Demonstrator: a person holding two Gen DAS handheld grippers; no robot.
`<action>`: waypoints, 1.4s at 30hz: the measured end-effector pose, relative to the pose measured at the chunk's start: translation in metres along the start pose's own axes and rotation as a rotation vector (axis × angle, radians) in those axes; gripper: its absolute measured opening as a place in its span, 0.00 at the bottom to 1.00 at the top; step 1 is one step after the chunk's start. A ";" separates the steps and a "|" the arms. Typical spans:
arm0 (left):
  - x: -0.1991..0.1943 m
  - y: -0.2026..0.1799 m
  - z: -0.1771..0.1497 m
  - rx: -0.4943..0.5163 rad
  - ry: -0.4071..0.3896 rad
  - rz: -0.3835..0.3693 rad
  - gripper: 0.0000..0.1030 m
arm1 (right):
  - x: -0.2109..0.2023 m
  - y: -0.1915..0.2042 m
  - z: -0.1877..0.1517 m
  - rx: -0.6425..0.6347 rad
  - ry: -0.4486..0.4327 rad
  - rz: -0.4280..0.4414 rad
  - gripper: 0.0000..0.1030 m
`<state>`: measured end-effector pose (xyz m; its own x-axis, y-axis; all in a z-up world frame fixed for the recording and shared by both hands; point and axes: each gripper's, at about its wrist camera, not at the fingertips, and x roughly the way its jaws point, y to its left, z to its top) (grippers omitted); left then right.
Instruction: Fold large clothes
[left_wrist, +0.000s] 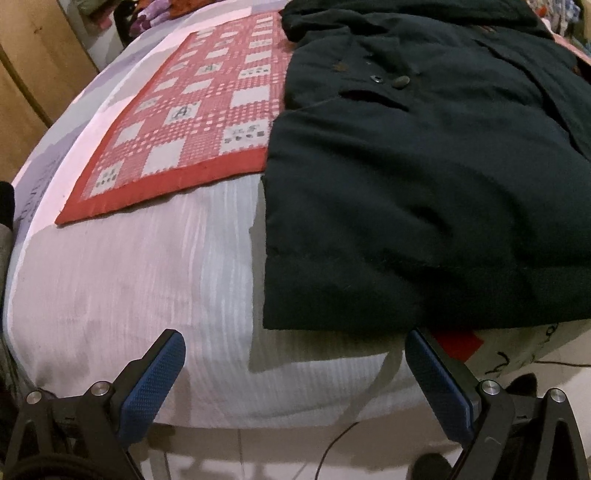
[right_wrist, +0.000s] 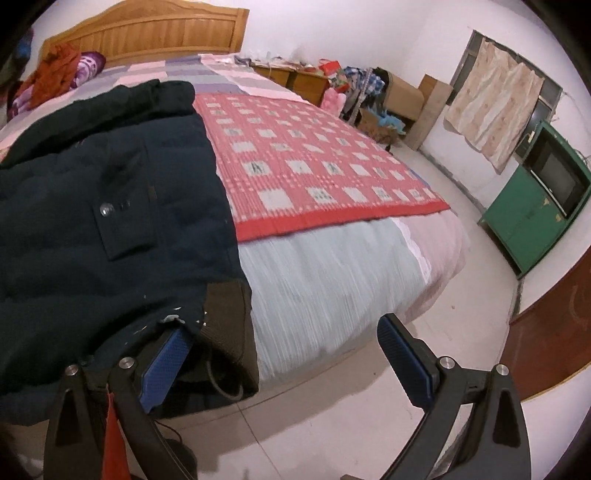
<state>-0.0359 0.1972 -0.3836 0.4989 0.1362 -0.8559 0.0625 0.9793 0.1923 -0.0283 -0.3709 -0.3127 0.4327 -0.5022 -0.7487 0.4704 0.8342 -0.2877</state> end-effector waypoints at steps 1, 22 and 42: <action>0.002 0.001 0.000 0.004 0.010 0.005 0.97 | 0.001 0.000 0.003 -0.003 -0.004 0.003 0.97; 0.026 0.003 0.050 -0.102 -0.050 0.055 0.99 | 0.019 0.008 -0.004 -0.029 0.049 0.014 0.97; 0.039 0.021 0.059 -0.095 -0.049 -0.020 0.49 | 0.061 -0.023 -0.025 0.111 0.103 -0.012 0.85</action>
<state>0.0363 0.2145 -0.3846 0.5403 0.1108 -0.8342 -0.0077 0.9919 0.1267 -0.0319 -0.4147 -0.3663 0.3481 -0.4815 -0.8044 0.5600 0.7949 -0.2334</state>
